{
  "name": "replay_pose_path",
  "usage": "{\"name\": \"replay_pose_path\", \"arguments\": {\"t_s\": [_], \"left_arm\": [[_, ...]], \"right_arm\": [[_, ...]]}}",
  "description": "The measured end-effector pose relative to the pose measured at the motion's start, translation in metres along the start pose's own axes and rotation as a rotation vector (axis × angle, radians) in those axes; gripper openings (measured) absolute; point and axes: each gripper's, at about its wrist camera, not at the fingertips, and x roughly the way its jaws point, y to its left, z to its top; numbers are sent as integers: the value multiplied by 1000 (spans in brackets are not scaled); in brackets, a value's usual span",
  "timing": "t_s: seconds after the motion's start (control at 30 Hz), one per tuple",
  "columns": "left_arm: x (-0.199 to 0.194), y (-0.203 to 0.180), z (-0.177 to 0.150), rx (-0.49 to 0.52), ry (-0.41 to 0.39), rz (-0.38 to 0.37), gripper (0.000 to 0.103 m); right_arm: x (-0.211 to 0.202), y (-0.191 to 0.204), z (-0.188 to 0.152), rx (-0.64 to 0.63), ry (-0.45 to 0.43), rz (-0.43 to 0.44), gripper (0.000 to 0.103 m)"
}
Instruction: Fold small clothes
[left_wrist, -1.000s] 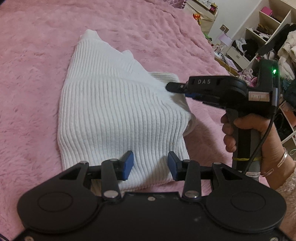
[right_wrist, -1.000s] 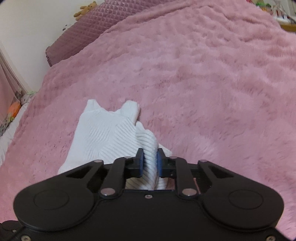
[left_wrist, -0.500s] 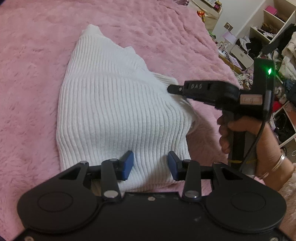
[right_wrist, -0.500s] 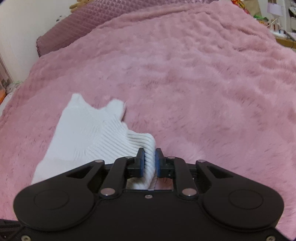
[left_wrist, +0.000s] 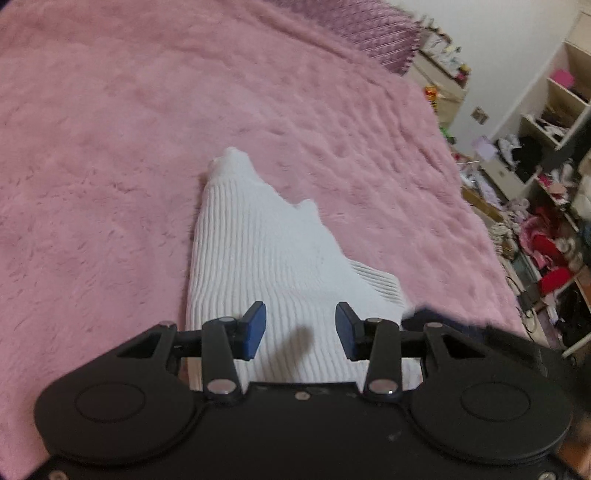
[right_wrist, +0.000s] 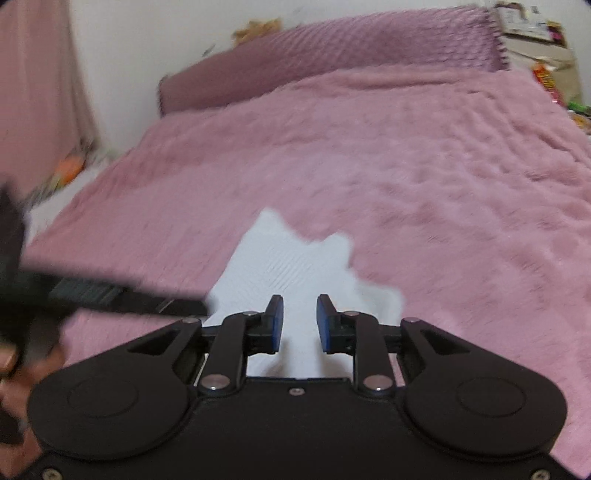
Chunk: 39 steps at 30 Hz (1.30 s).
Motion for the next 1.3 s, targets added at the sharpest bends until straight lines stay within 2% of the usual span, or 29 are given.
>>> {"name": "replay_pose_path", "arguments": {"t_s": [0.17, 0.43, 0.63, 0.67, 0.73, 0.77, 0.8, 0.83, 0.9, 1.0, 1.1, 1.17, 1.23, 1.3], "left_arm": [[32, 4, -5, 17, 49, 61, 44], [35, 4, -3, 43, 47, 71, 47], [22, 0, -2, 57, 54, 74, 47], [18, -1, -3, 61, 55, 77, 47], [12, -2, -5, 73, 58, 82, 48], [8, -2, -5, 82, 60, 83, 48], [3, 0, -6, 92, 59, 82, 48], [-3, 2, -7, 102, 56, 75, 49], [-14, 12, -8, 107, 43, 37, 51], [-29, 44, -5, 63, 29, -60, 54], [-35, 77, -2, -9, 30, -86, 54], [-33, 98, -2, -74, 48, -128, 54], [-24, 118, -3, -158, 92, -217, 55], [-15, 127, -6, -212, 118, -267, 55]], "right_arm": [[16, 7, -21, -55, 68, -41, 21], [19, -10, -25, 47, 58, -21, 20], [-7, -8, -17, 76, 4, 16, 25], [-11, -10, -15, 85, -4, 21, 30], [-21, -14, -13, 102, -25, 20, 47], [-25, -18, -13, 111, -35, 22, 60], [-29, -23, -13, 125, -42, 25, 65], [-31, -28, -13, 143, -42, 27, 66], [-36, -45, -15, 204, -33, 49, 69], [-37, -72, -23, 318, -21, 96, 72], [-30, -94, -34, 419, -9, 148, 72], [-24, -103, -41, 481, -3, 178, 72], [-13, -110, -45, 536, 20, 219, 72], [-1, -116, -51, 581, 43, 262, 72]]}}
